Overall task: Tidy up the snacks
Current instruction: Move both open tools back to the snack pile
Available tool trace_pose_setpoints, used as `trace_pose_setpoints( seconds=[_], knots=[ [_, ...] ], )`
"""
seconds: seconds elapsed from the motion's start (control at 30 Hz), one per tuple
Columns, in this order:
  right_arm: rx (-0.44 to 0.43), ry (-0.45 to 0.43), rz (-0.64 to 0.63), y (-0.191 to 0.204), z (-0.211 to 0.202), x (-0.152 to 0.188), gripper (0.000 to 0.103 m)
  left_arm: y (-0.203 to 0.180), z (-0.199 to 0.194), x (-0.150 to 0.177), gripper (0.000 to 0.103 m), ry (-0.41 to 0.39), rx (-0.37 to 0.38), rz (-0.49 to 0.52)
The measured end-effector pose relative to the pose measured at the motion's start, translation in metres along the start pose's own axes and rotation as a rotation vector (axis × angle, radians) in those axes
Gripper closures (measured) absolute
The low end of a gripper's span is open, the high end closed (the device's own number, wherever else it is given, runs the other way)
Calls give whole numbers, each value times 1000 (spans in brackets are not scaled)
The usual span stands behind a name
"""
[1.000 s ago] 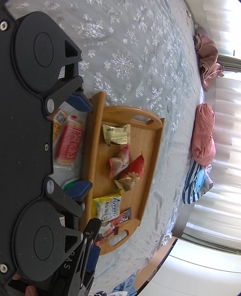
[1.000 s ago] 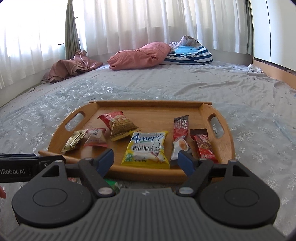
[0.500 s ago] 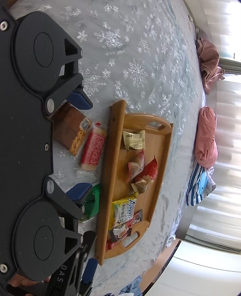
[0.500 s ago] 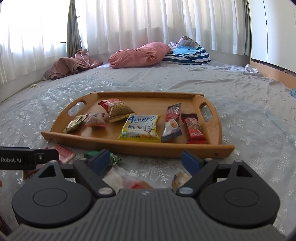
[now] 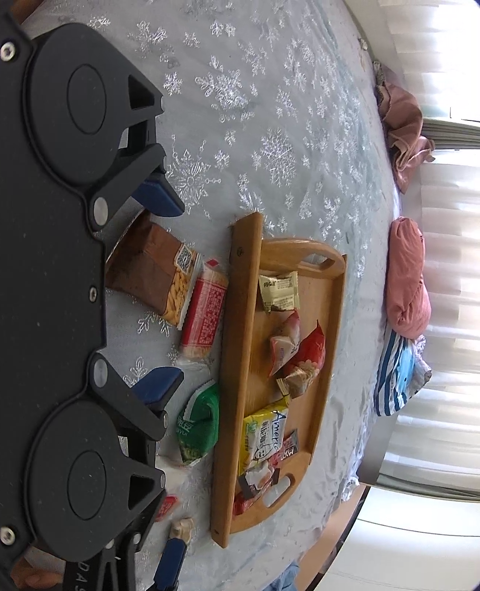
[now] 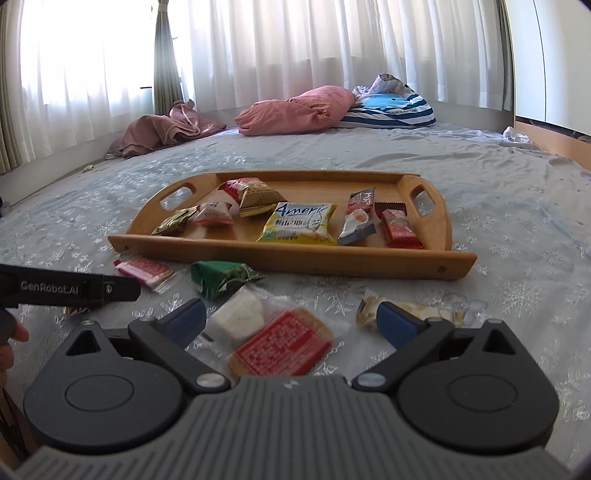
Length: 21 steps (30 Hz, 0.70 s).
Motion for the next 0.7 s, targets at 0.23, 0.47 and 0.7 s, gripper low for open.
trace_pose_setpoints(
  seconds=[0.23, 0.47, 0.7],
  knots=[
    [-3, 21, -52, 4, 3, 10, 0, 6, 2, 3, 13, -4, -28, 15],
    [7, 24, -96, 12, 6, 15, 0, 8, 5, 9, 12, 7, -33, 29],
    [9, 26, -103, 13, 6, 17, 0, 7, 5, 11, 12, 4, -16, 27]
  ],
)
Point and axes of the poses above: each gripper's, at about its wrist camera, not at the fingertips, and z roughly the way its jaws point, y to its left, x to its underside, the point moved 3 cm from there along z, roughly the way its jaws point, and after that the axes turned 5 degrees about x, right-handed, at the moved point
